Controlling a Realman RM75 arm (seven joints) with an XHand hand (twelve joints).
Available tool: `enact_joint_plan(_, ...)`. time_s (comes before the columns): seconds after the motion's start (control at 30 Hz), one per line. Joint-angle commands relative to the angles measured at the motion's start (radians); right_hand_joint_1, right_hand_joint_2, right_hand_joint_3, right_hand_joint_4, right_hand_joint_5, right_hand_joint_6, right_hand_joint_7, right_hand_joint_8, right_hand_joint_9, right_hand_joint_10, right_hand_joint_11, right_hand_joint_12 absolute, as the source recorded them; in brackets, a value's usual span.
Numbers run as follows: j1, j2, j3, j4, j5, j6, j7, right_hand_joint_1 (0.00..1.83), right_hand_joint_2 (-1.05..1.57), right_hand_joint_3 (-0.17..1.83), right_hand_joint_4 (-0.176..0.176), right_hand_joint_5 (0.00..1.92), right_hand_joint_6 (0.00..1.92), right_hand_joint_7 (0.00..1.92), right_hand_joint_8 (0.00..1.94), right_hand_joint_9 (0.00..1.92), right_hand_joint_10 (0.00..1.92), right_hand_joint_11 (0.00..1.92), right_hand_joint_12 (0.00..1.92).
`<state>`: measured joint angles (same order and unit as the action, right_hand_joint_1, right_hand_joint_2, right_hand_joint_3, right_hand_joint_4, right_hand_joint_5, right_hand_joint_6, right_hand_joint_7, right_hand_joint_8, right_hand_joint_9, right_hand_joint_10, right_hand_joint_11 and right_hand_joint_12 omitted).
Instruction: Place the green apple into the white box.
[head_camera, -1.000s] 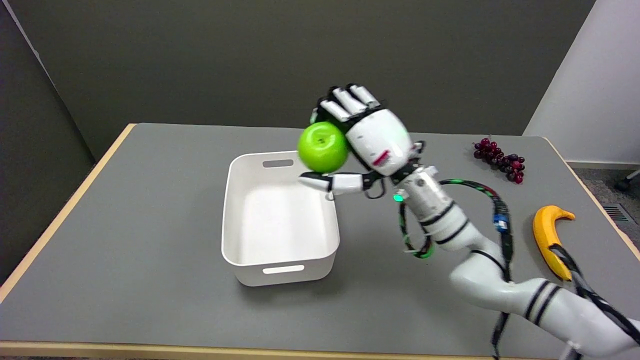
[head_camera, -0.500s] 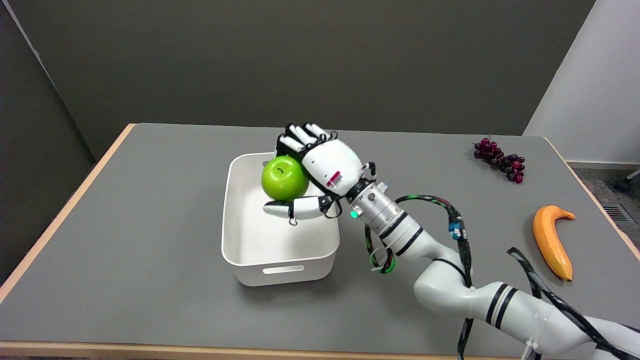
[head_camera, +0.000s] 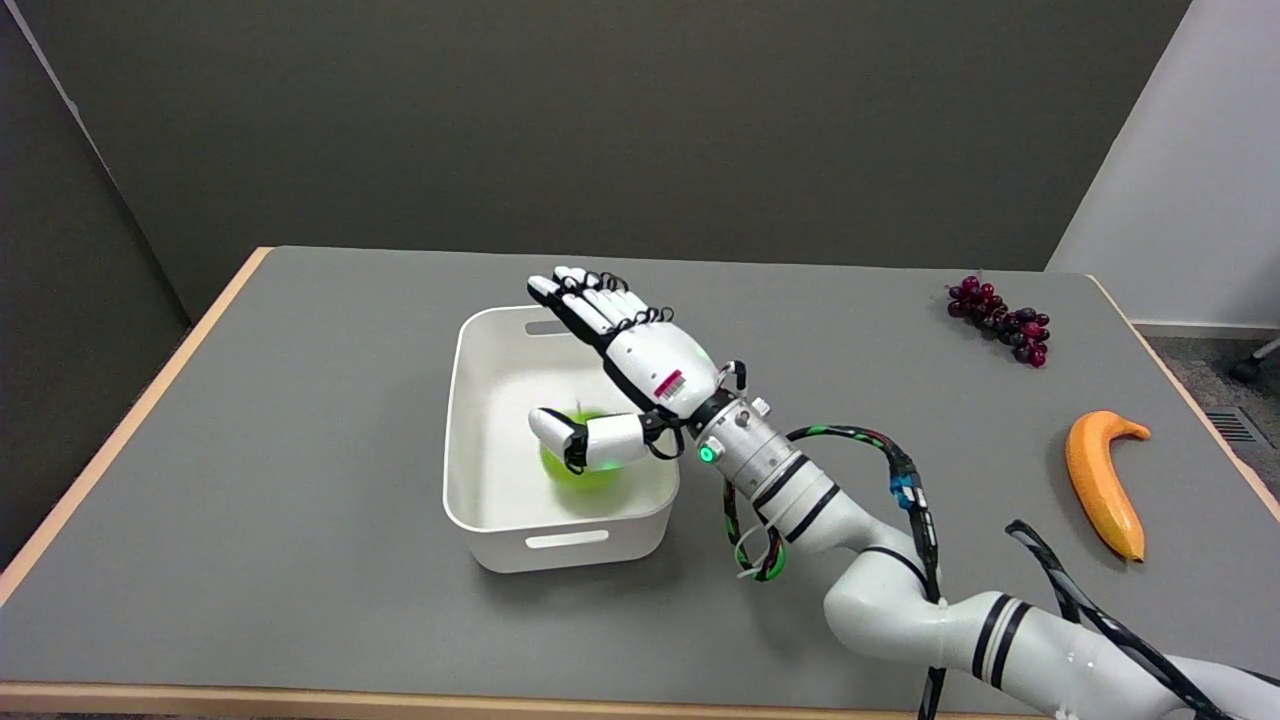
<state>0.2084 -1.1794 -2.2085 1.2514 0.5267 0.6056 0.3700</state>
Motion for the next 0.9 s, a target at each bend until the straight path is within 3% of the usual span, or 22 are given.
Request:
enact_joint_plan(0.03, -0.049, 0.013, -0.009, 0.057, 0.045, 0.089, 0.081, 0.27, 0.57, 0.9, 0.072, 0.03, 0.12, 0.0, 0.0, 0.0, 0.0, 0.0, 0.8)
enact_joint_plan(0.13, -0.061, 0.016, 0.0, 0.066, 0.047, 0.154, 0.081, 0.27, 0.57, 0.9, 0.075, 0.03, 0.13, 0.0, 0.0, 0.0, 0.0, 0.0, 0.69)
enact_joint_plan(0.33, -0.167, 0.085, 0.12, 0.156, 0.07, 0.458, 0.069, 0.28, 0.57, 0.89, 0.074, 0.03, 0.14, 0.0, 0.0, 0.0, 0.0, 0.0, 0.45)
enact_joint_plan(0.5, -0.258, 0.211, 0.142, 0.172, 0.27, 0.795, 0.078, 0.28, 0.59, 0.9, 0.065, 0.04, 0.17, 0.0, 0.0, 0.0, 0.0, 0.0, 0.37)
enact_joint_plan(0.63, -0.334, 0.257, 0.14, 0.166, 0.375, 0.967, 0.098, 0.26, 0.62, 0.93, 0.045, 0.04, 0.16, 0.0, 0.0, 0.0, 0.0, 0.0, 0.39)
enact_joint_plan(0.7, -0.375, 0.265, 0.146, 0.151, 0.418, 1.026, 0.163, 0.23, 0.66, 0.85, 0.024, 0.03, 0.24, 0.0, 0.03, 0.0, 0.04, 0.0, 0.46)
enact_joint_plan(0.77, -0.406, 0.263, 0.156, 0.108, 0.434, 1.081, 0.297, 0.31, 0.62, 0.95, 0.006, 0.04, 0.21, 0.0, 0.07, 0.0, 0.03, 0.0, 0.48)
enact_joint_plan(0.83, -0.421, 0.256, 0.16, 0.065, 0.448, 1.13, 0.396, 0.22, 0.64, 0.94, -0.047, 0.03, 0.2, 0.0, 0.04, 0.0, 0.05, 0.0, 0.36)
enact_joint_plan(0.9, -0.433, 0.249, 0.157, 0.022, 0.461, 1.17, 0.465, 0.18, 0.65, 0.93, -0.072, 0.03, 0.17, 0.0, 0.01, 0.0, 0.02, 0.0, 0.25)
